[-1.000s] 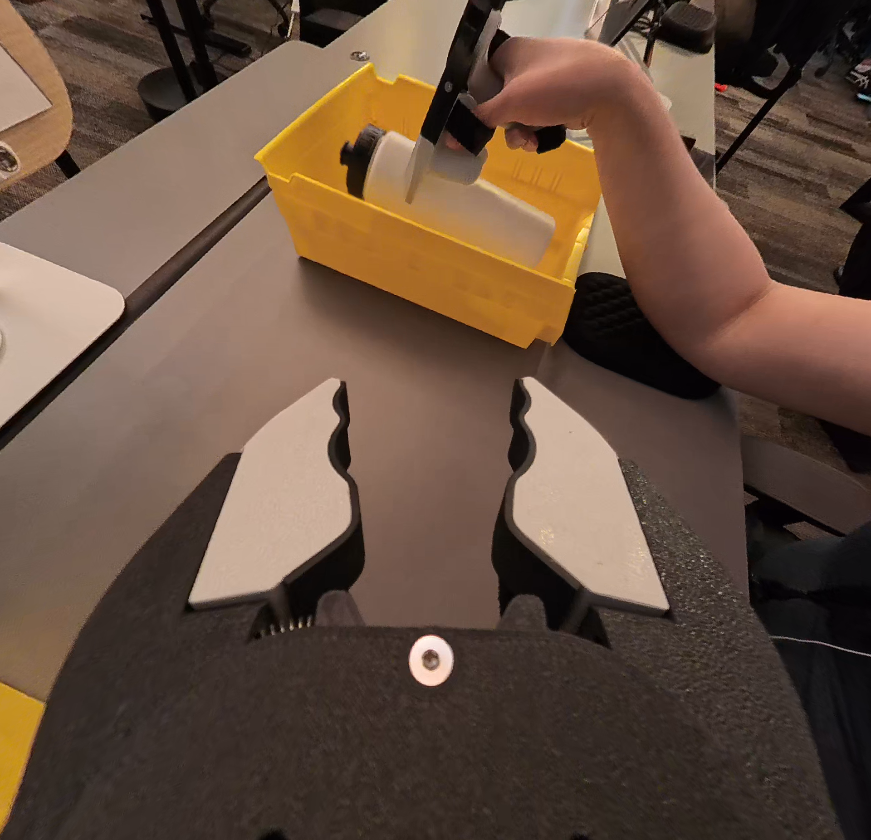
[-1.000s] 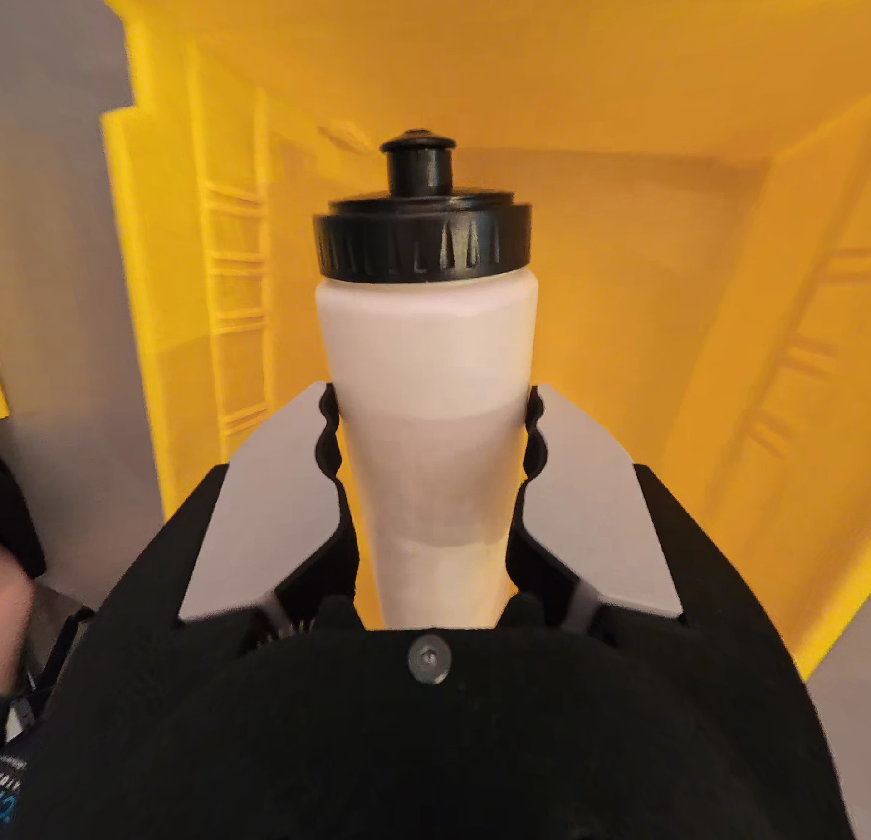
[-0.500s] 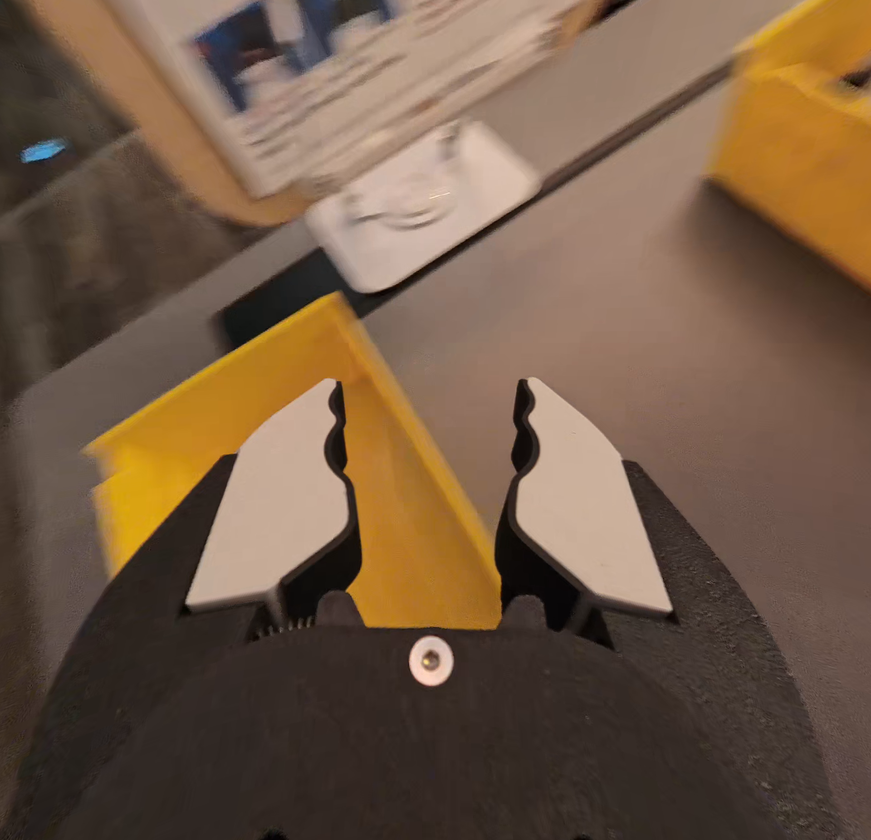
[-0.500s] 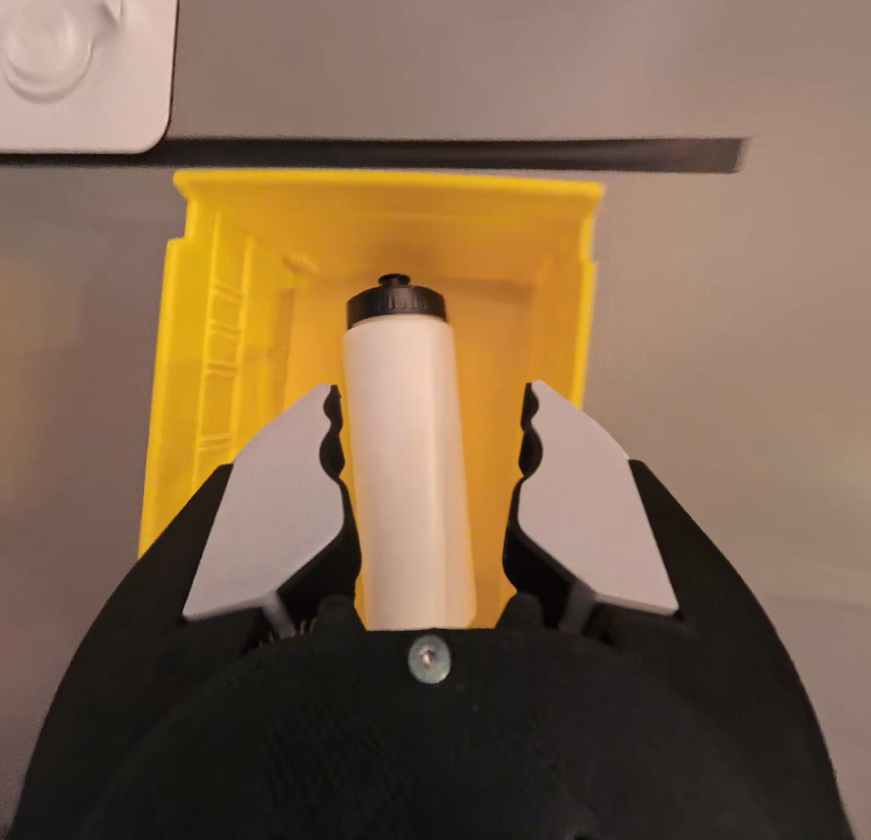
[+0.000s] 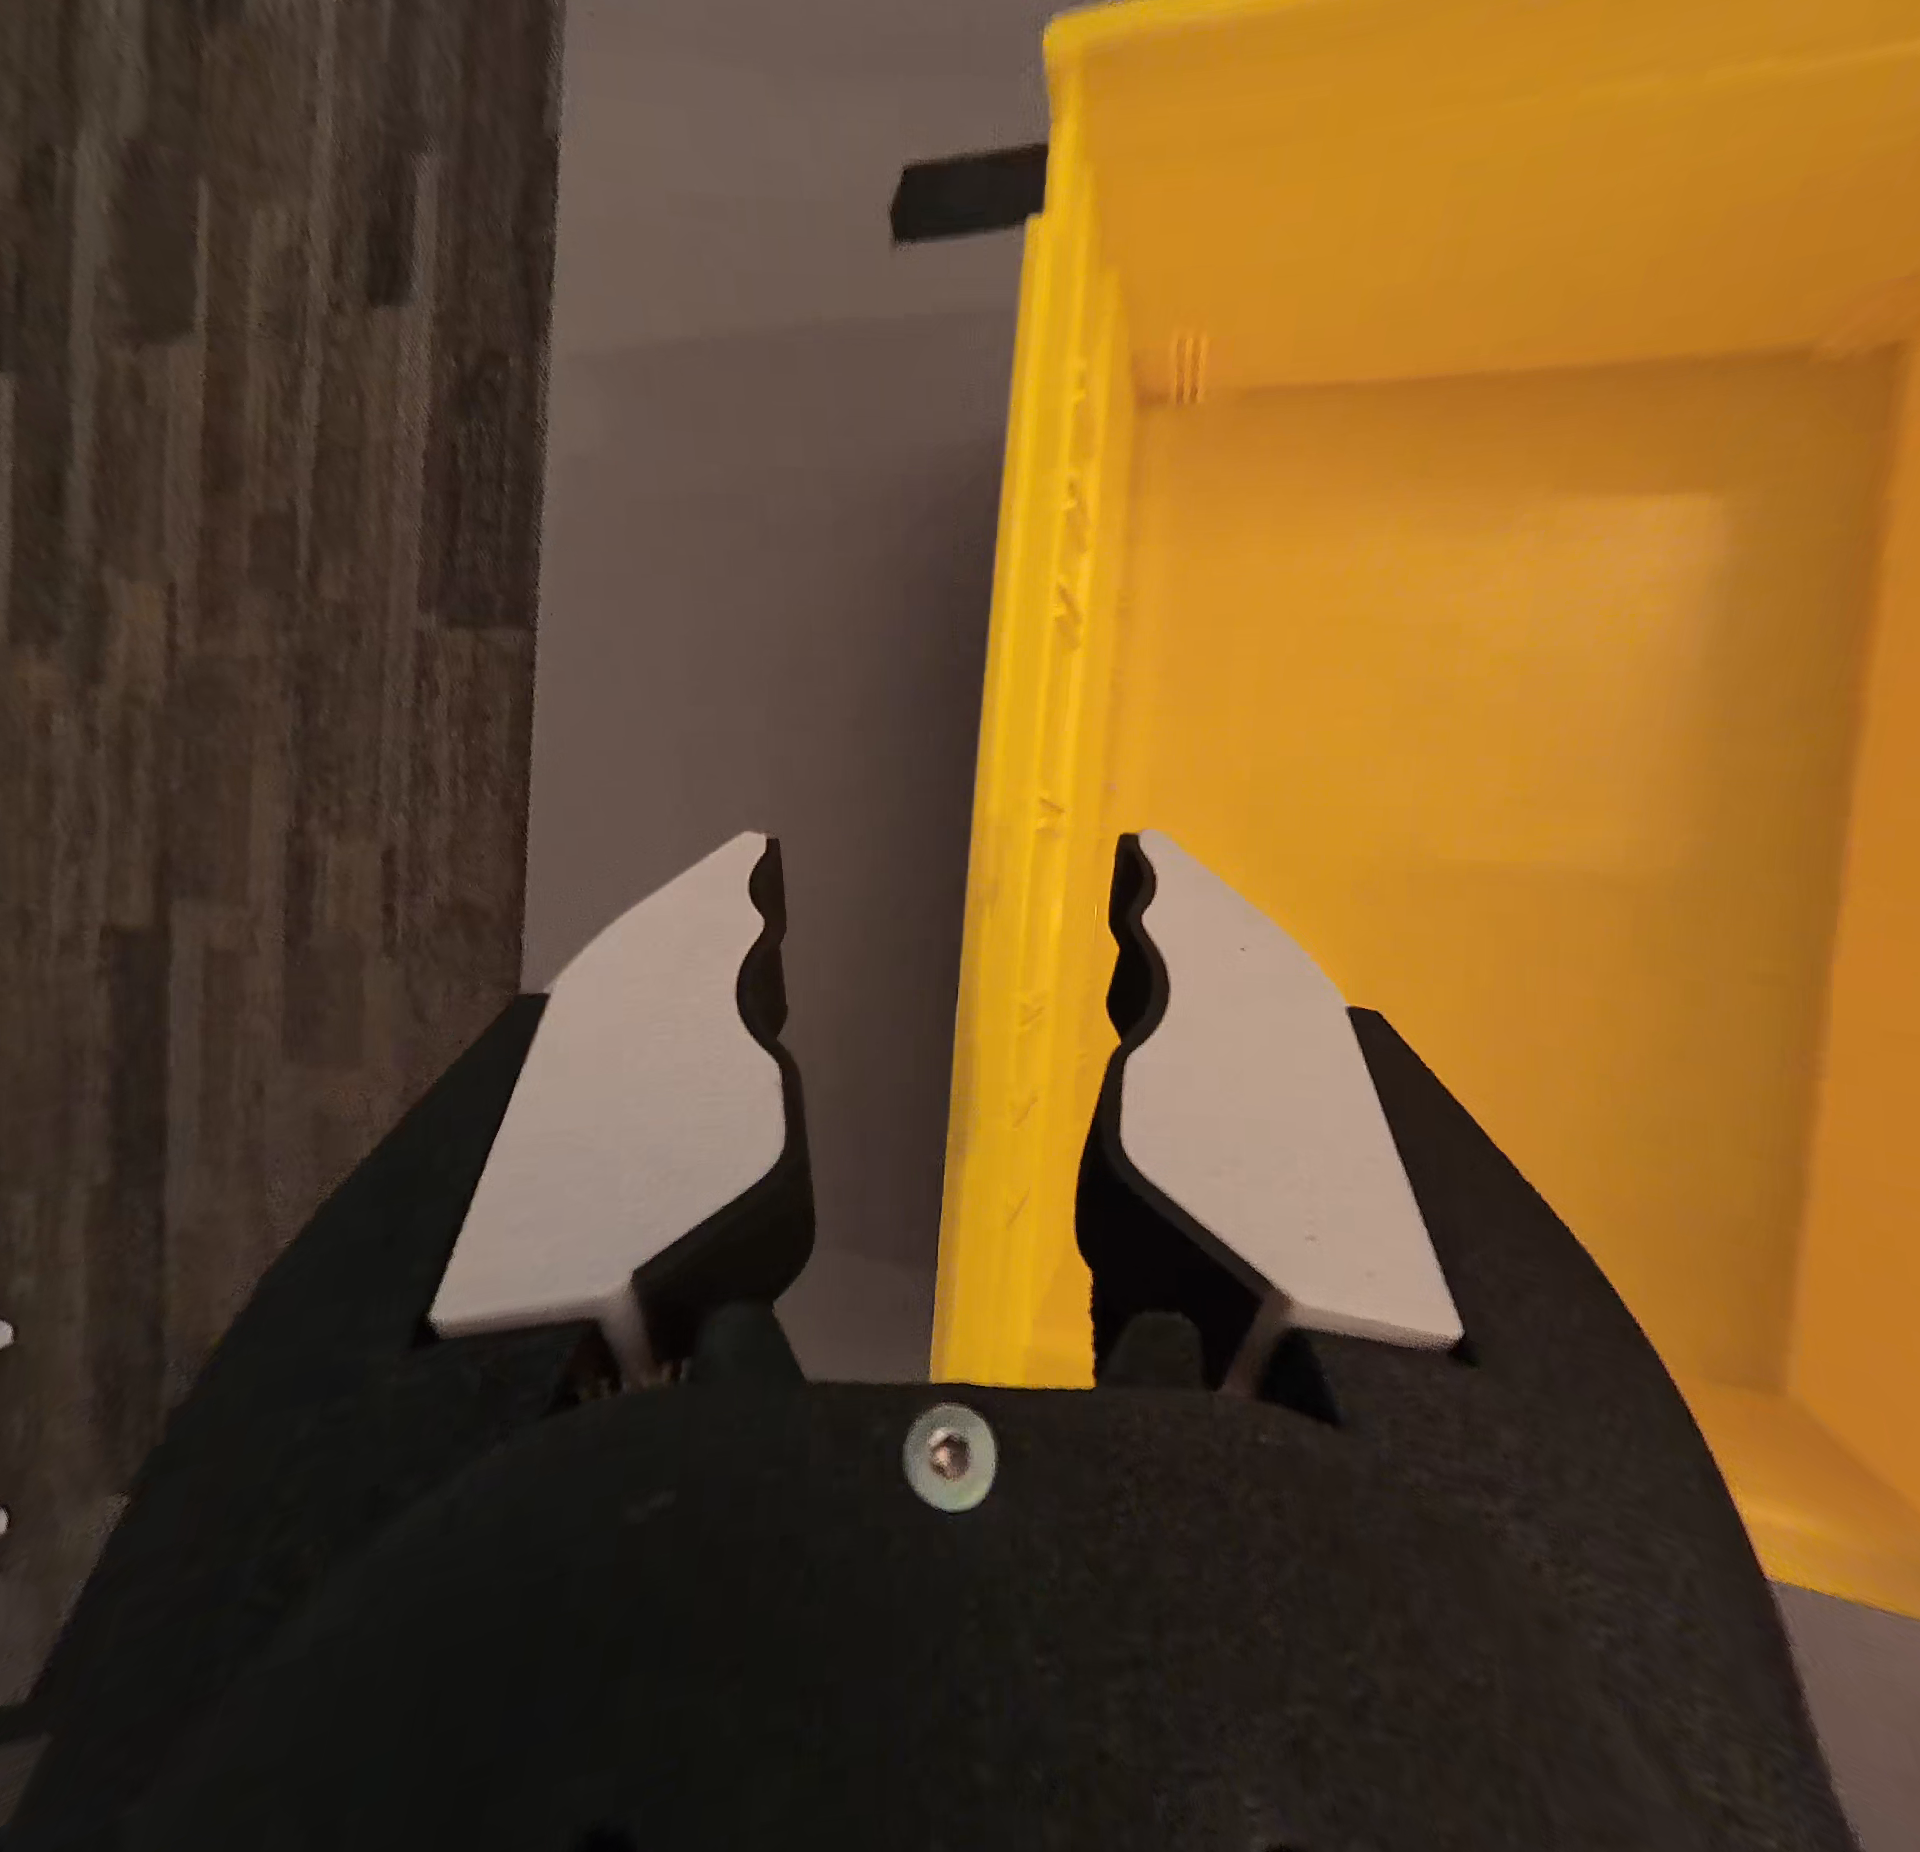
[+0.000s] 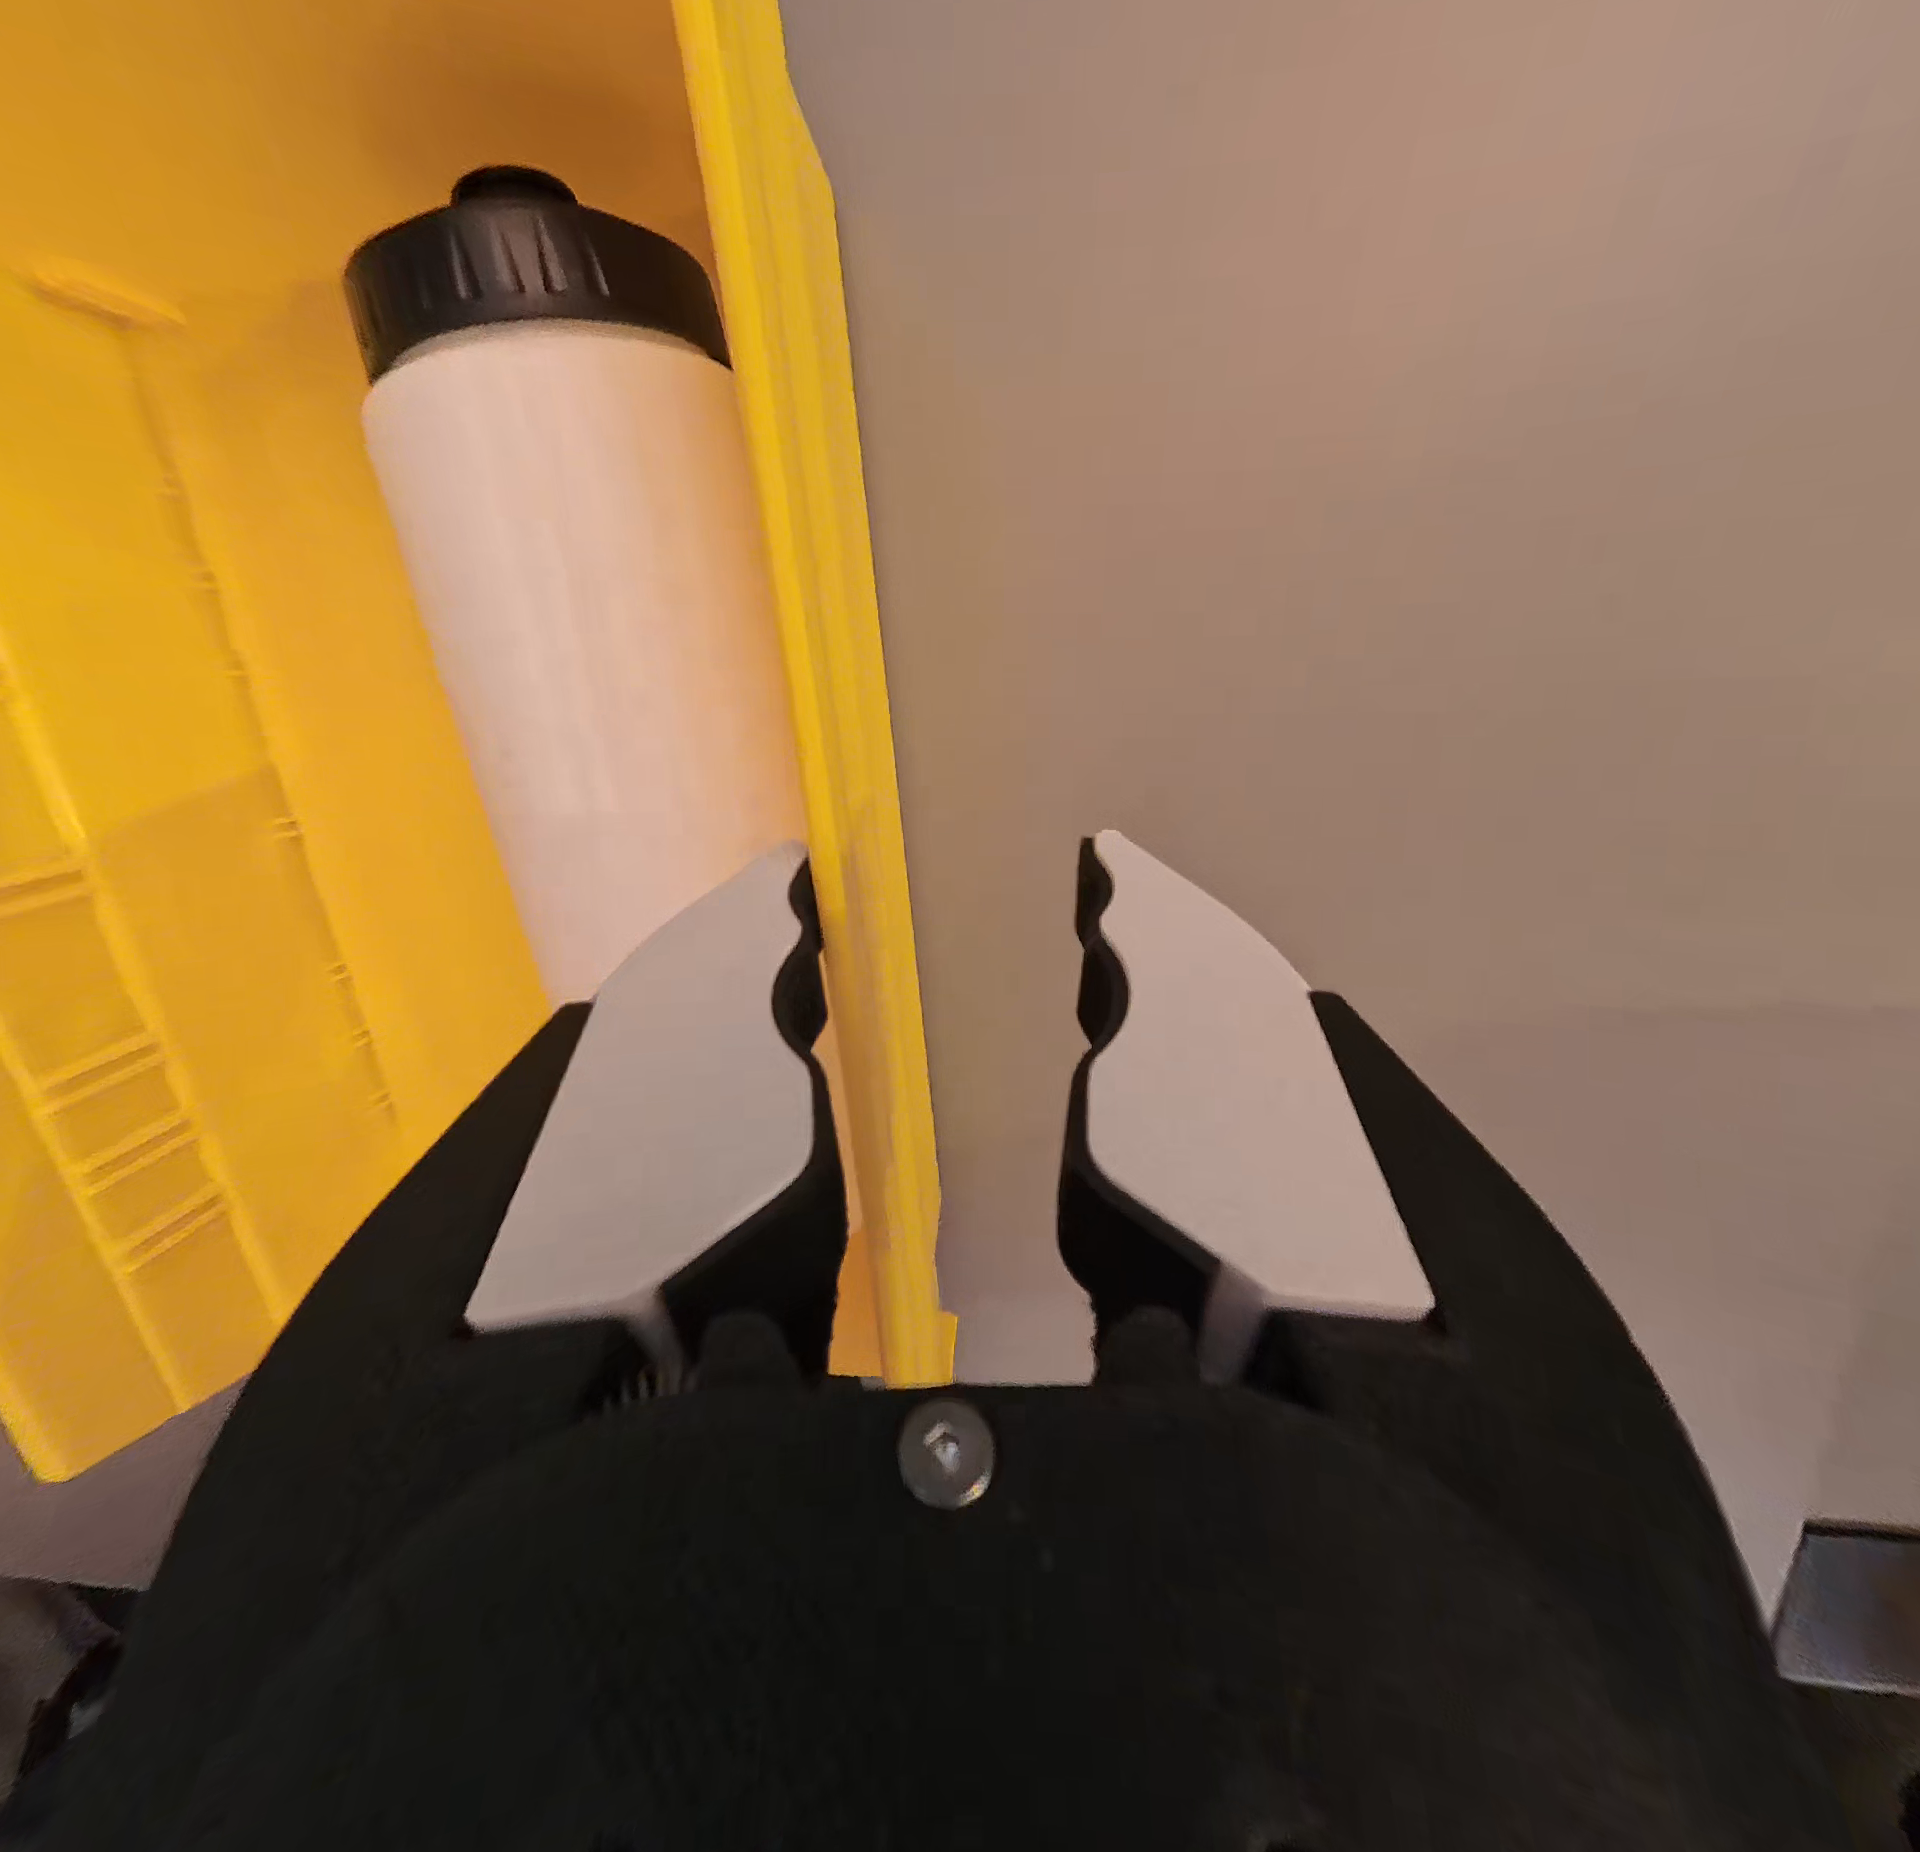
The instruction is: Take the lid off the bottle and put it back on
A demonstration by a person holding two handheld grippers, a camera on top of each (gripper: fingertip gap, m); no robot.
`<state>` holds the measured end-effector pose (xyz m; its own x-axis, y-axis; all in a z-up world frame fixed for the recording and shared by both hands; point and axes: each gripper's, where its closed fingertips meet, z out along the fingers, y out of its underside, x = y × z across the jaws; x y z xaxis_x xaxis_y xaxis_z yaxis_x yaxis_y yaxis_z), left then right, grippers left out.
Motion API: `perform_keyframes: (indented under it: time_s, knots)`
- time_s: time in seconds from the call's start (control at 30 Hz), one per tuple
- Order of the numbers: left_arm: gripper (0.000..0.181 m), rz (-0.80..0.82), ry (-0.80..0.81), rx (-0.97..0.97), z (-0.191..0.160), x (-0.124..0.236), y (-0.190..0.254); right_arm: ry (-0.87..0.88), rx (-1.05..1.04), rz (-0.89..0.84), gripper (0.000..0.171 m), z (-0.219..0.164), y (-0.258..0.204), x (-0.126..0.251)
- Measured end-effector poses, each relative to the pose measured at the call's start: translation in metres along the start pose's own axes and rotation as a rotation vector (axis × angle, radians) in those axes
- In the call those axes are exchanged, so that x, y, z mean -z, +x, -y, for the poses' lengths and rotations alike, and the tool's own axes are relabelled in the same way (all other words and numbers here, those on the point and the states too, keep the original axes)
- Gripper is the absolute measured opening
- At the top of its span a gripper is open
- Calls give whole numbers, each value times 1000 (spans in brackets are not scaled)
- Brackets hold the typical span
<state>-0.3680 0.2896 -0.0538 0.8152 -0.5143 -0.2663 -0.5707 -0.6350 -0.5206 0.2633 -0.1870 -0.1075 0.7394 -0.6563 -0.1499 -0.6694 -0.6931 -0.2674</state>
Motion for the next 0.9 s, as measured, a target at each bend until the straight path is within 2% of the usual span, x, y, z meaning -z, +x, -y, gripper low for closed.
perform_keyframes:
  time_s: [0.07, 0.13, 0.17, 0.3, 0.5, 0.57, 0.9]
  knots:
    - [60, -24, -35, 8, -6, -13, 1, -23, 16, -4, 40, -1, -3, -5]
    - [56, -49, -83, 16, -13, -24, 4, -48, 41, 68, 10, -3, -18, -9]
    - [53, -59, -103, 19, -17, -29, 5, -64, 43, 65, 7, -5, -19, -10]
    - [40, -99, -162, 63, -27, -42, 6, -73, 35, 45, 7, -5, -19, -11]
    - [20, -244, -197, 152, -34, -47, 18, -79, -52, 153, 9, -6, -27, -13]
    - [3, -305, -200, 154, -34, -45, 28, -86, -44, 145, 9, -6, -30, -13]
    - [8, -278, -272, 41, -44, -43, 37, -146, 19, 143, 9, -5, -81, -21]
